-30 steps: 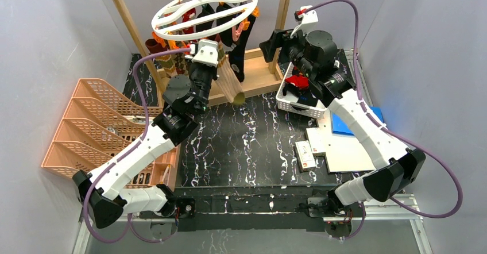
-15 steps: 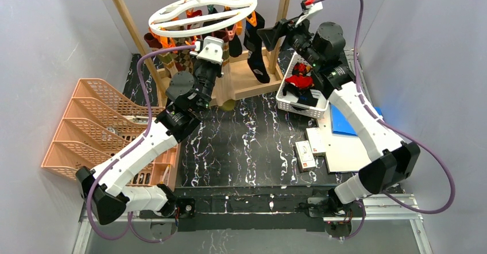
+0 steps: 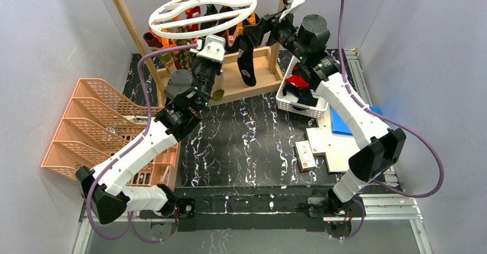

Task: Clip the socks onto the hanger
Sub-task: Open the clamp at the hanger.

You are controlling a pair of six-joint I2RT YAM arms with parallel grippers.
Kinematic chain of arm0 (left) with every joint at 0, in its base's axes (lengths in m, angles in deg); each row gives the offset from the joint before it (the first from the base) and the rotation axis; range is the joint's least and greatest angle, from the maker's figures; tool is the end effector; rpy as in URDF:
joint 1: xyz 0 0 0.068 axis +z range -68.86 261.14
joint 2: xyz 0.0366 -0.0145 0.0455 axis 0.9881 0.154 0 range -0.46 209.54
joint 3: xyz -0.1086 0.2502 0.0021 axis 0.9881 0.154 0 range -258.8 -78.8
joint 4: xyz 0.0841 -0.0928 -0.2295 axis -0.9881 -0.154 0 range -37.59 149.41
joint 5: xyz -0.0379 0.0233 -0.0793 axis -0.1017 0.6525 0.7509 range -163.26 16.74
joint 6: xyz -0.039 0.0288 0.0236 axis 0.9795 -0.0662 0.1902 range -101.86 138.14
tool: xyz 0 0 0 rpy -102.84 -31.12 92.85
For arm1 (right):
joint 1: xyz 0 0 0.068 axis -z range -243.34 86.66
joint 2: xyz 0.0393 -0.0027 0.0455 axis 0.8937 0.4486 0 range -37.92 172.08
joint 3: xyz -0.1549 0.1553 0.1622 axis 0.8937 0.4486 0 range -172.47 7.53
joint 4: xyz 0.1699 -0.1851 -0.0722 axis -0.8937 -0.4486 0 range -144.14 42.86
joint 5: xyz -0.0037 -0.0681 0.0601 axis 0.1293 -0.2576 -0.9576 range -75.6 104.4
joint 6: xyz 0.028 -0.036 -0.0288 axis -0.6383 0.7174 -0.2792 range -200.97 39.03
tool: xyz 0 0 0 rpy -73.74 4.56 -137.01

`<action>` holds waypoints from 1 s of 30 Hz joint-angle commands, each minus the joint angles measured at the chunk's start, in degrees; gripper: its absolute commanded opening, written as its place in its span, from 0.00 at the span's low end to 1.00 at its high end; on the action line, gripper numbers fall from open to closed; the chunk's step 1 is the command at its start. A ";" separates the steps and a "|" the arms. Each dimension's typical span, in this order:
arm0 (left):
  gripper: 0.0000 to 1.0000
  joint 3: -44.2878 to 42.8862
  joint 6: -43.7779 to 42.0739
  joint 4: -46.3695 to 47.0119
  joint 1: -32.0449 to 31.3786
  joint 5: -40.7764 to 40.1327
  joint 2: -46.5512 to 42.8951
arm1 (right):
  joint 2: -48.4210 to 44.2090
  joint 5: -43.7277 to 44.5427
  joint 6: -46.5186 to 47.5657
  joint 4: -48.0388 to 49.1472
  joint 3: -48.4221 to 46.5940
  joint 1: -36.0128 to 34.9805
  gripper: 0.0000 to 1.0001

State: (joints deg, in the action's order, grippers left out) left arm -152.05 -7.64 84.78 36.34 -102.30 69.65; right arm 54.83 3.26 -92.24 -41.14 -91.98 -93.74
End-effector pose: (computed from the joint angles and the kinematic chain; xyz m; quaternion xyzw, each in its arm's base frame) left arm 0.1995 -0.1736 0.4853 0.1100 0.5284 -0.0111 0.8417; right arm 0.3201 0.1958 0.4897 -0.1780 0.5999 0.3332 0.7053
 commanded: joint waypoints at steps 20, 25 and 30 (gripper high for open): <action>0.00 -2.27 -1.78 2.50 -0.05 0.65 -0.12 | 6.09 8.50 7.48 0.13 -10.74 -3.09 0.76; 0.00 -2.09 -1.99 2.50 -0.07 0.49 -0.32 | 6.67 7.52 7.96 0.33 -11.43 -3.09 0.72; 0.00 -1.85 -2.54 2.85 -0.04 0.49 -0.32 | 2.34 7.57 9.37 3.40 -4.94 -2.92 0.78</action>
State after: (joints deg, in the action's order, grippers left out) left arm -152.05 -9.50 84.74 36.34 -101.90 70.31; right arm 61.19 11.02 -84.94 -42.72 -100.67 -96.49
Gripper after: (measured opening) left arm 0.030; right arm 0.758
